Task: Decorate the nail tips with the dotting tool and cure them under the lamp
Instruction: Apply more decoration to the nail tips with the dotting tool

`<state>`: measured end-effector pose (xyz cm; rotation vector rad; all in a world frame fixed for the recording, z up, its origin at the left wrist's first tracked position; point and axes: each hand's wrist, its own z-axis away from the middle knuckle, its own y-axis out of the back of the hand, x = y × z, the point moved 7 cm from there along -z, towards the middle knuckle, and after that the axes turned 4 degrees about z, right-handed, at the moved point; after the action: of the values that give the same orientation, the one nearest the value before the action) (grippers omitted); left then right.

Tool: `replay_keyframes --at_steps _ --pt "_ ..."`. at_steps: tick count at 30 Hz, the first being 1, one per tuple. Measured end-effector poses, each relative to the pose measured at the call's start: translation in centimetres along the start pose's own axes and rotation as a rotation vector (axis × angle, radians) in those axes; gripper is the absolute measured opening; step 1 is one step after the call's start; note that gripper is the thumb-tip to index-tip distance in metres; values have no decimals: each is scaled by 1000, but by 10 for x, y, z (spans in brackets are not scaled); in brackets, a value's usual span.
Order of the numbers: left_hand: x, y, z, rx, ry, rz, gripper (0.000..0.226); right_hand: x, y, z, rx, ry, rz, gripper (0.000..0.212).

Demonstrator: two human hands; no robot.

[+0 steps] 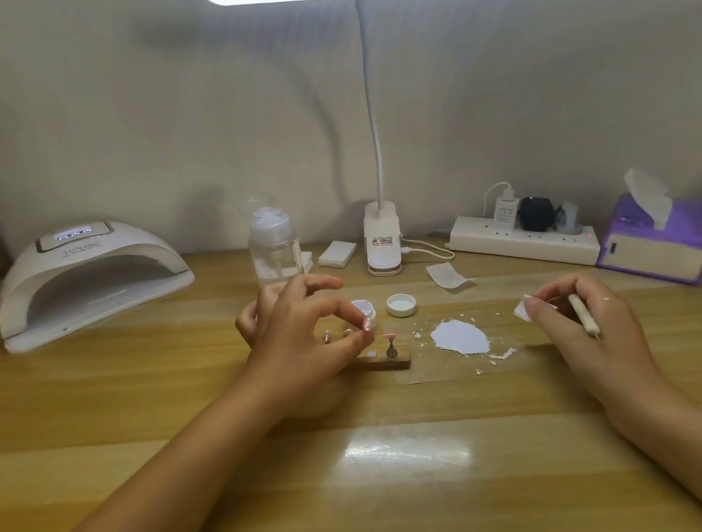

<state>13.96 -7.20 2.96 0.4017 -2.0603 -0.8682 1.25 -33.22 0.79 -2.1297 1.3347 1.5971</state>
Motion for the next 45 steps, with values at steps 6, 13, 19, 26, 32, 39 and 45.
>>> replay_keyframes --at_steps 6,13,19,26,32,39,45 --pt "4 -6 5 59 -66 -84 8 0 -2 0 -13 7 1 7" --pt "7 -13 10 55 -145 -165 7 1 -3 0 -29 6 -10 7" --pt "8 -13 11 61 -180 -194 11 0 -3 0 -33 -2 -18 6" --pt "10 -13 12 68 -223 -204 19 2 -3 -1 -32 -8 -23 6" --pt "13 -11 12 89 -233 -235 29 2 -4 -2 -28 -2 -19 6" --pt "35 -13 18 85 -386 -396 26 9 6 -4 104 -8 -76 6" --pt "48 -21 24 130 -469 -529 9 18 8 -7 163 -83 -173 16"
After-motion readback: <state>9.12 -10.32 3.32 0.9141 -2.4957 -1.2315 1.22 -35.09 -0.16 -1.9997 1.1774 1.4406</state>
